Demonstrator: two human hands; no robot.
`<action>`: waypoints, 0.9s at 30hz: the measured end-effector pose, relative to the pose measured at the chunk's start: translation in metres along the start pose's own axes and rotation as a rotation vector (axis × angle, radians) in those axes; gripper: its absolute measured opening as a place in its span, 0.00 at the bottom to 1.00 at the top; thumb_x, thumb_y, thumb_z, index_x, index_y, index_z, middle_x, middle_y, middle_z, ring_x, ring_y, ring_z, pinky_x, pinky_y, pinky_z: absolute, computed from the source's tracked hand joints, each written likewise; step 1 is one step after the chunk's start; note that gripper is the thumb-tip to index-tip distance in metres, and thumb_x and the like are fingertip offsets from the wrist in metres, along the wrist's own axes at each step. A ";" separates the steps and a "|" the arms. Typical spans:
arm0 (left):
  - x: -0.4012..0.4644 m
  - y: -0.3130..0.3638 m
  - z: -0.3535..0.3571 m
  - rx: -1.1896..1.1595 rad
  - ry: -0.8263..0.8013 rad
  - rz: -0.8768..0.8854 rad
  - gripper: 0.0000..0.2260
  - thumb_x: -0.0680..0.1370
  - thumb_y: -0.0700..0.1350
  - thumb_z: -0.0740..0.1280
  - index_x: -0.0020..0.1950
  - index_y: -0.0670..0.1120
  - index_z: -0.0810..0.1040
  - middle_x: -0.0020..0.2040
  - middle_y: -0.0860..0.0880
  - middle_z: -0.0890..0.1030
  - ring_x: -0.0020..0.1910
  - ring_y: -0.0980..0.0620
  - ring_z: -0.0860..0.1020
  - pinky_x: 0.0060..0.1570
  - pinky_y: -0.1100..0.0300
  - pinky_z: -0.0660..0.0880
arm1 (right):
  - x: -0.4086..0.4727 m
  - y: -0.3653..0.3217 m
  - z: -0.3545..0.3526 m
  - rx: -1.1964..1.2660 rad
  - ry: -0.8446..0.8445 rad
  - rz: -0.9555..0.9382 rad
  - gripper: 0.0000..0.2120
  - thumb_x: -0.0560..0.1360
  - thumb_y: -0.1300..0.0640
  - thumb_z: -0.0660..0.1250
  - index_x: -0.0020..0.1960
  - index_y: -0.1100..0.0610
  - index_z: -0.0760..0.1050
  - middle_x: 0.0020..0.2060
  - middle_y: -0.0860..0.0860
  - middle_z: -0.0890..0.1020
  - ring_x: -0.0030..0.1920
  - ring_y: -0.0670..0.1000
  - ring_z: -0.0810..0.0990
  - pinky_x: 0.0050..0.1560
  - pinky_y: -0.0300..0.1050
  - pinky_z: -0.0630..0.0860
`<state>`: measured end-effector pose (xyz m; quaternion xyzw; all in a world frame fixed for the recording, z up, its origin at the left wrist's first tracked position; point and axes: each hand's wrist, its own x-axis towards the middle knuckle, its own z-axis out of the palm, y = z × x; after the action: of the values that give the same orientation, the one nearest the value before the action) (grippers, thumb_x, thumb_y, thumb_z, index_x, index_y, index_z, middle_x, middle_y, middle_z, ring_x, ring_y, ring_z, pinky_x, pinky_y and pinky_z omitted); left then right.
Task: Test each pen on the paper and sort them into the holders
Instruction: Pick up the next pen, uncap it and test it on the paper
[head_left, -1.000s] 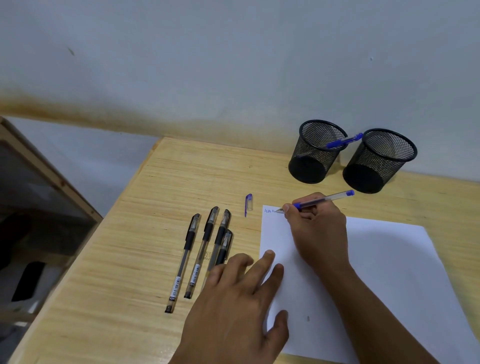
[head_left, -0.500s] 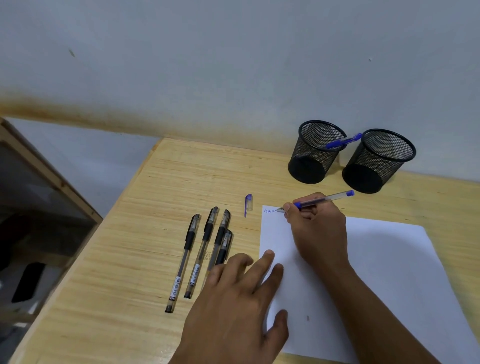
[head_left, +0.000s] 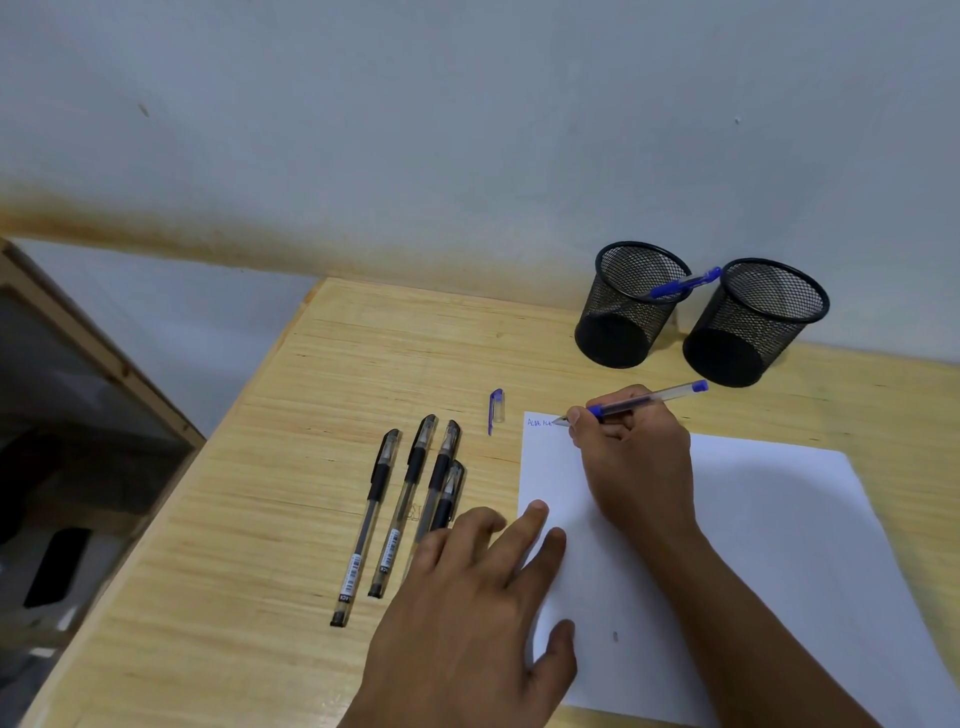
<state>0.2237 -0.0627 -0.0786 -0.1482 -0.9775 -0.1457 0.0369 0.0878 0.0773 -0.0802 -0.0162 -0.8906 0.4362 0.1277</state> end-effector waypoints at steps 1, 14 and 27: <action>0.000 0.000 0.000 0.001 -0.001 -0.001 0.27 0.69 0.63 0.64 0.64 0.53 0.79 0.70 0.56 0.75 0.60 0.50 0.76 0.52 0.48 0.76 | 0.000 0.000 0.000 -0.006 -0.010 0.006 0.10 0.75 0.56 0.73 0.50 0.63 0.81 0.36 0.50 0.83 0.35 0.46 0.80 0.42 0.35 0.76; -0.001 0.000 0.002 0.006 0.011 -0.002 0.27 0.69 0.63 0.64 0.64 0.53 0.79 0.70 0.56 0.75 0.60 0.50 0.76 0.52 0.48 0.76 | 0.000 0.000 -0.002 0.002 -0.017 -0.002 0.09 0.75 0.56 0.72 0.49 0.62 0.80 0.34 0.48 0.81 0.34 0.43 0.80 0.41 0.34 0.76; -0.002 -0.001 0.001 0.017 -0.005 0.009 0.26 0.72 0.63 0.64 0.67 0.54 0.76 0.71 0.56 0.73 0.62 0.51 0.74 0.54 0.49 0.75 | -0.002 0.000 -0.012 0.263 0.012 0.173 0.08 0.75 0.55 0.72 0.47 0.59 0.77 0.38 0.53 0.86 0.41 0.52 0.85 0.45 0.46 0.82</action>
<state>0.2255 -0.0637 -0.0804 -0.1528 -0.9781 -0.1368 0.0362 0.0927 0.0864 -0.0735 -0.0786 -0.8202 0.5584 0.0960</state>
